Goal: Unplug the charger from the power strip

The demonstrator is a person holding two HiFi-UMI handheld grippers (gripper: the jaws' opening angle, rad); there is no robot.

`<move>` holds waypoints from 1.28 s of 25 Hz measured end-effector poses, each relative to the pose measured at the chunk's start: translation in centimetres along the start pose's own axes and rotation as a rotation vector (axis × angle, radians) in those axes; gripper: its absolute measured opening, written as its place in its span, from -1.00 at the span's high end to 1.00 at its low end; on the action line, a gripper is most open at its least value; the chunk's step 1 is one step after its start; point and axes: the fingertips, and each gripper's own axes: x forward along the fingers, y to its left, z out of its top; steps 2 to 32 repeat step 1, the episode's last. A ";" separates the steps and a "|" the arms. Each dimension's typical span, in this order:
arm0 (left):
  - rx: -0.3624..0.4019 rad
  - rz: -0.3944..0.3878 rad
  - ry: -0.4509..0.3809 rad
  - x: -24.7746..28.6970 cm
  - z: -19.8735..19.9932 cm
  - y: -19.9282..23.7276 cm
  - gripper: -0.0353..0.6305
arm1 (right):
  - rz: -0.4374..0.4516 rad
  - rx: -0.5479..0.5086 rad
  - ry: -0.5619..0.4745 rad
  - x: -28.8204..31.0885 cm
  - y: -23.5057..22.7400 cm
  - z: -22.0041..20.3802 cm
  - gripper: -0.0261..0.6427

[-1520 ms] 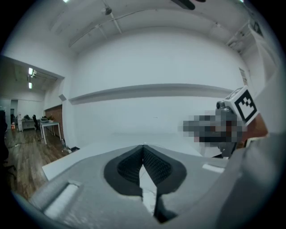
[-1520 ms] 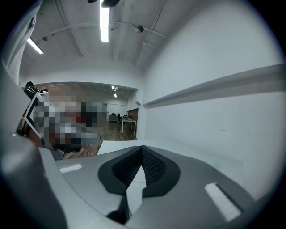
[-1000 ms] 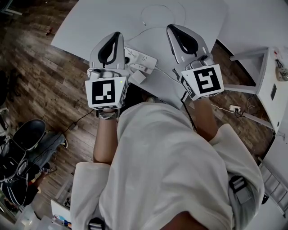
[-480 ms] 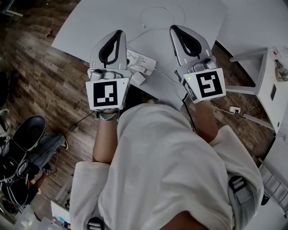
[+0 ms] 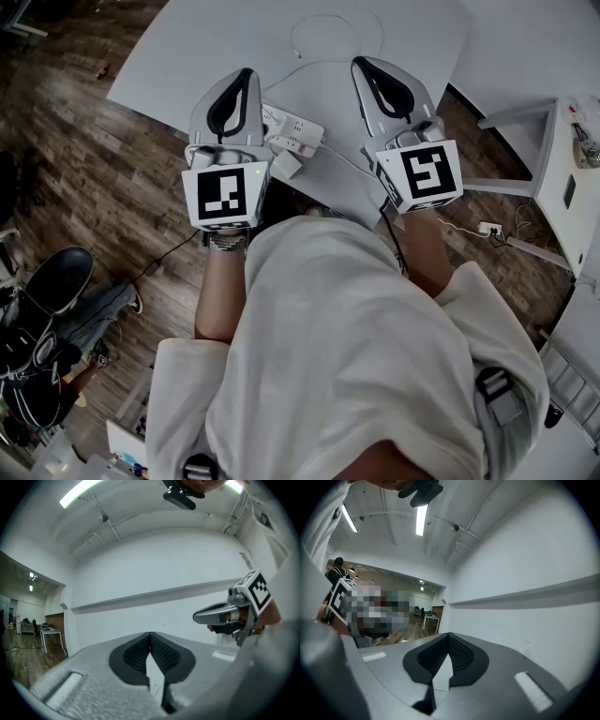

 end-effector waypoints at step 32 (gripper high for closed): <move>-0.003 0.004 0.004 -0.1 -0.2 0.0 0.88 | -0.004 -0.002 0.006 -0.1 0.0 -0.1 0.92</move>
